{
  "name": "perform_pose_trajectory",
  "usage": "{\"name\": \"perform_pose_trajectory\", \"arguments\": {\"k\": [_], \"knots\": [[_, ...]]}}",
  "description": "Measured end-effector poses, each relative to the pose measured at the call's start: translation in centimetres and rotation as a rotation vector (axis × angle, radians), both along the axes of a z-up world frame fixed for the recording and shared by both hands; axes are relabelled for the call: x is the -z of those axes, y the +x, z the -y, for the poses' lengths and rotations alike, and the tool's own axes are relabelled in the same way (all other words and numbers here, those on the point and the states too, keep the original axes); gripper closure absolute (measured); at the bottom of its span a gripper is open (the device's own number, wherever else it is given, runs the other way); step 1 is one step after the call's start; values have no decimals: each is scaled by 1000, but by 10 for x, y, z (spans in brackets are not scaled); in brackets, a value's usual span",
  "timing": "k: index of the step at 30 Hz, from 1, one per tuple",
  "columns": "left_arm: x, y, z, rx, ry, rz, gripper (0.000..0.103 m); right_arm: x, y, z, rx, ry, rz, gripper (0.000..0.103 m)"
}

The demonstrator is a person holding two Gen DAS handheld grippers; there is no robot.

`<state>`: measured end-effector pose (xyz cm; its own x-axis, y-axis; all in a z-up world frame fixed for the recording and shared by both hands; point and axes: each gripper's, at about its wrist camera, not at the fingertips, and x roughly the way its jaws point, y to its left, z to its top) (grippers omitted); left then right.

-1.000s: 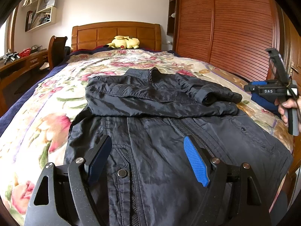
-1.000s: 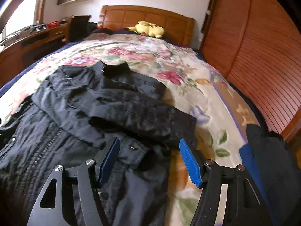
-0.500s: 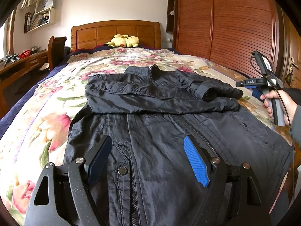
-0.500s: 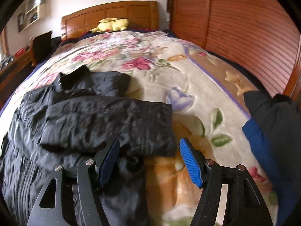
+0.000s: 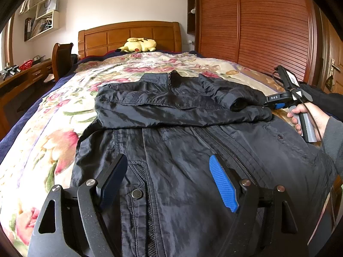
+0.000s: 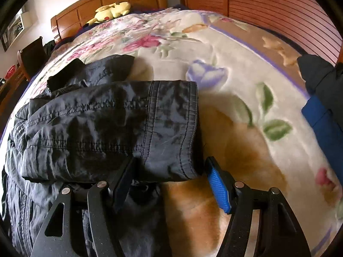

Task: Fold large clothes

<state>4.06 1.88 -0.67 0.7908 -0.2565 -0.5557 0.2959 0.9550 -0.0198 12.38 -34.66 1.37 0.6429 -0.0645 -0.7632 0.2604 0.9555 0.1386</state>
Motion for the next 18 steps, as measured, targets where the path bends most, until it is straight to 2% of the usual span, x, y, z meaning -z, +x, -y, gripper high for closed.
{"name": "perform_pose_trajectory", "arguments": {"k": [9, 10, 11, 13, 16, 18], "knots": [[0, 0, 0, -1, -4, 0, 23, 3, 2, 1, -21, 0, -7, 37], [0, 0, 0, -1, -4, 0, 23, 3, 1, 1, -33, 3, -6, 46], [0, 0, 0, 0, -3, 0, 23, 1, 0, -3, -54, 10, -3, 63], [0, 0, 0, 0, -4, 1, 23, -3, -1, -10, -91, -14, -4, 73], [0, 0, 0, 2, -8, 2, 23, -21, -5, -24, -115, -119, 13, 79], [-1, -1, -1, 2, -12, 5, 23, -43, -11, -34, -117, -162, 71, 81]]}}
